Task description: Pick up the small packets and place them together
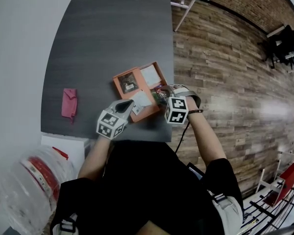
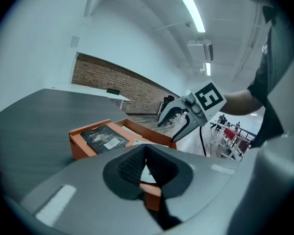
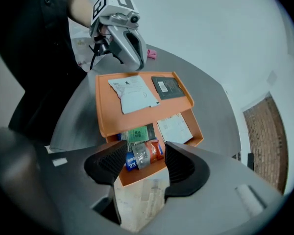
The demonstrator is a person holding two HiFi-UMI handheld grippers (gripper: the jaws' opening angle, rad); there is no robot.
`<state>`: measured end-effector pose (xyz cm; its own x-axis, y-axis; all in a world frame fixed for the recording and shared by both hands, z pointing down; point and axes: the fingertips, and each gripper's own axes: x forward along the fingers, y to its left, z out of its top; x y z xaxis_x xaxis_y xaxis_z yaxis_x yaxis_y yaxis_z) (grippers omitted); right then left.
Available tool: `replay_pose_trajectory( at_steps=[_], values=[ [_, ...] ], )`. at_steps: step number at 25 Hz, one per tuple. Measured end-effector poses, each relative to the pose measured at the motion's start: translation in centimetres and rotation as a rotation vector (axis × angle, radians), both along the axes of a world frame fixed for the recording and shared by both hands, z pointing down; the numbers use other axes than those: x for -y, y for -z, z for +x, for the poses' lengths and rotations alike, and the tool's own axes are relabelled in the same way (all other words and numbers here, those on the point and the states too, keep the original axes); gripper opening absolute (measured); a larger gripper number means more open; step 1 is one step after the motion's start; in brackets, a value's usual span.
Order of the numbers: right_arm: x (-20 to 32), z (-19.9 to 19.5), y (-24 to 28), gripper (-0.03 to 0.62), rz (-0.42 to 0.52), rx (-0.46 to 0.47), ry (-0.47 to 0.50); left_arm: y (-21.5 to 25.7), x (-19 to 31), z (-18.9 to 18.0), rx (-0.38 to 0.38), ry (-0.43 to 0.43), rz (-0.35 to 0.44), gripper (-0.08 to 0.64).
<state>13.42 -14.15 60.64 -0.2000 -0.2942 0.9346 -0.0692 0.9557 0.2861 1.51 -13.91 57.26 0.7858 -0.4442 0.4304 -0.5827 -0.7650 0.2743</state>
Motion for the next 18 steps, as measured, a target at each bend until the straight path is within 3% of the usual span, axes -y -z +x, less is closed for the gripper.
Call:
replay_pose_trajectory(
  at_steps=[5,11,14,18],
  values=[
    [0.4,0.5,-1.6,0.242,-0.026,0.023,-0.062,-0.7,-0.3,-0.2,0.005,0.003,-0.022,-0.002],
    [1.6,0.7,-3.4,0.241,-0.031,-0.037,0.013,-1.1,-0.6,-0.6,0.012,0.035,-0.048,-0.002],
    [3.1,1.3,-4.1,0.206,-0.023,-0.090,0.050,-1.3,-0.4,-0.9,0.012,0.054,-0.057,-0.002],
    [3.8,2.0,-5.5,0.202,-0.080,-0.173,0.108,-1.5,-0.4,-0.9,0.011,0.070,-0.070,-0.002]
  ],
)
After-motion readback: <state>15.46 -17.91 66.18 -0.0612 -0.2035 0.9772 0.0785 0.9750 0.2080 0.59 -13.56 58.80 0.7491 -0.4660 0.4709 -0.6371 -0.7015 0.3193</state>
